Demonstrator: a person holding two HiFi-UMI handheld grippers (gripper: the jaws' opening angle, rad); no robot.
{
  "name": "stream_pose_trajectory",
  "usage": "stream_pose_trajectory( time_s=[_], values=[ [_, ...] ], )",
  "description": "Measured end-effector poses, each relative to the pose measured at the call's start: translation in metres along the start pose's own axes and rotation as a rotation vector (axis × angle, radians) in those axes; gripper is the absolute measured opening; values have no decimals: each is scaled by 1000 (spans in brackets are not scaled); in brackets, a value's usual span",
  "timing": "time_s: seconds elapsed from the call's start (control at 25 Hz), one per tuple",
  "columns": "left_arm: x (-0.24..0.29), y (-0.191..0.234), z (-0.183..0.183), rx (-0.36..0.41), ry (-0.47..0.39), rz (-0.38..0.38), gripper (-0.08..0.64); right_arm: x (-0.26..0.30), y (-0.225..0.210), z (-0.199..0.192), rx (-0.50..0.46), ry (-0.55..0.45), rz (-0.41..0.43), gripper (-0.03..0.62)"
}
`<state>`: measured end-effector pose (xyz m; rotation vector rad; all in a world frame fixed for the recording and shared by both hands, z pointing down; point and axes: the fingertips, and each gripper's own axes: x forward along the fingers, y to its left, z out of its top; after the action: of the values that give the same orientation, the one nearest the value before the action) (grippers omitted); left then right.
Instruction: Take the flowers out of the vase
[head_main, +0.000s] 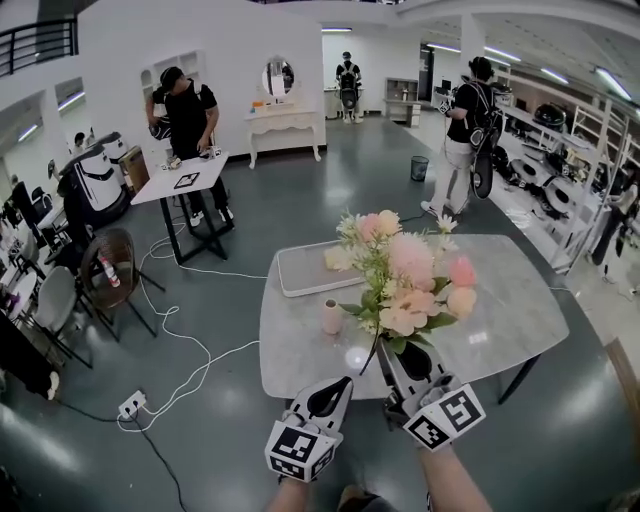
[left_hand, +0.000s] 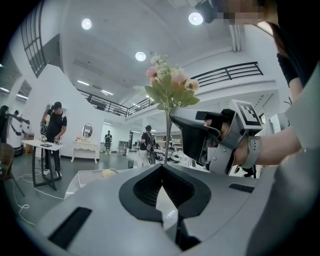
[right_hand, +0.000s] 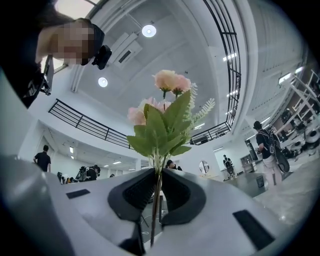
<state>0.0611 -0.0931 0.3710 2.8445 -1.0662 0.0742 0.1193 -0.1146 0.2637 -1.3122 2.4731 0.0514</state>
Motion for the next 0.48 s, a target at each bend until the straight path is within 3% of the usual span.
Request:
stream_pose_trajectory(
  time_s=[0.48],
  values=[
    [-50,-47,-41,-16,-5,-42,14,-69,48,-24,-18,17,-25,52]
  ],
)
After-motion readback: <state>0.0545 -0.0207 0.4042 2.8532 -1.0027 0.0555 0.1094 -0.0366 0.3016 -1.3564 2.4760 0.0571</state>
